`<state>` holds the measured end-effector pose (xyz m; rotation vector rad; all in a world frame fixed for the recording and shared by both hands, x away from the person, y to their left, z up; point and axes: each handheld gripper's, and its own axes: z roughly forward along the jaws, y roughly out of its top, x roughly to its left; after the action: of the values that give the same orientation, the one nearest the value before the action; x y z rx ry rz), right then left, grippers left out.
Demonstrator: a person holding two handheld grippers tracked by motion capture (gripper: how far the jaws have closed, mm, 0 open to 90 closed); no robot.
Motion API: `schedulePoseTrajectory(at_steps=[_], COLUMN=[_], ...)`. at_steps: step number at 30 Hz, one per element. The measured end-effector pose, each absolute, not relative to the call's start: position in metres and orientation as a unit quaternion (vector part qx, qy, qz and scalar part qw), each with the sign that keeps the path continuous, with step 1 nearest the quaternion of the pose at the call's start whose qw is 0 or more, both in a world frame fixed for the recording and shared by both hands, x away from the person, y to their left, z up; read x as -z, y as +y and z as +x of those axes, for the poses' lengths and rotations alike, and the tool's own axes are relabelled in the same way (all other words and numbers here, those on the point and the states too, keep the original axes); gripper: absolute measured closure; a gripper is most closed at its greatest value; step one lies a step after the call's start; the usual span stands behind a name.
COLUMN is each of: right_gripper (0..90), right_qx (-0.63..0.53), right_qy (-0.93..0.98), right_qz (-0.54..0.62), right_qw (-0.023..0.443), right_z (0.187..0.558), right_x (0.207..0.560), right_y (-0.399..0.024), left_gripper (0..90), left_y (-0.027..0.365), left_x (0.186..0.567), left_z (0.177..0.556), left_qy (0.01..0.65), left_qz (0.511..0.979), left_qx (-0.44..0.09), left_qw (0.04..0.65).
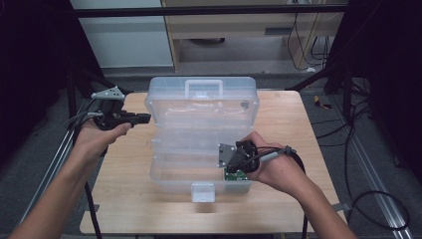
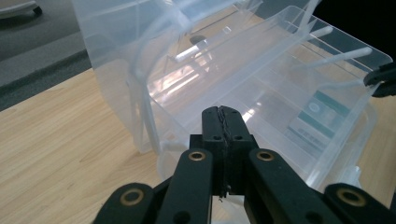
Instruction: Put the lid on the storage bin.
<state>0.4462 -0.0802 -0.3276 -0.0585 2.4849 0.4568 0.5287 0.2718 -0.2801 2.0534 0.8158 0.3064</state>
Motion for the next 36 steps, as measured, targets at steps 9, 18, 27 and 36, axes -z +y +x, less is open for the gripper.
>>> schedulePoseTrajectory(at_steps=[9,18,27,36], right_gripper=[79.7,78.8,60.5,27.2], right_qx=[-0.165,-0.168,-0.195,-0.269], right_qy=[0.939,0.939,0.935,0.909], right_qz=[-0.019,-0.016,0.004,0.093], right_qw=[0.302,0.3,0.295,0.304], right_z=[0.443,0.441,0.437,0.426], right_x=[0.33,0.332,0.331,0.321], right_y=[-0.078,-0.078,-0.082,-0.105], left_gripper=[89.9,90.0,89.9,89.7], left_y=[0.27,0.275,0.276,0.278], left_x=[0.281,0.286,0.292,0.298], left_z=[0.531,0.528,0.523,0.515], left_qy=[0.342,0.349,0.348,0.347], left_qz=[0.82,0.816,0.814,0.813], left_qx=[-0.126,-0.125,-0.129,-0.127], left_qw=[0.442,0.444,0.447,0.45])
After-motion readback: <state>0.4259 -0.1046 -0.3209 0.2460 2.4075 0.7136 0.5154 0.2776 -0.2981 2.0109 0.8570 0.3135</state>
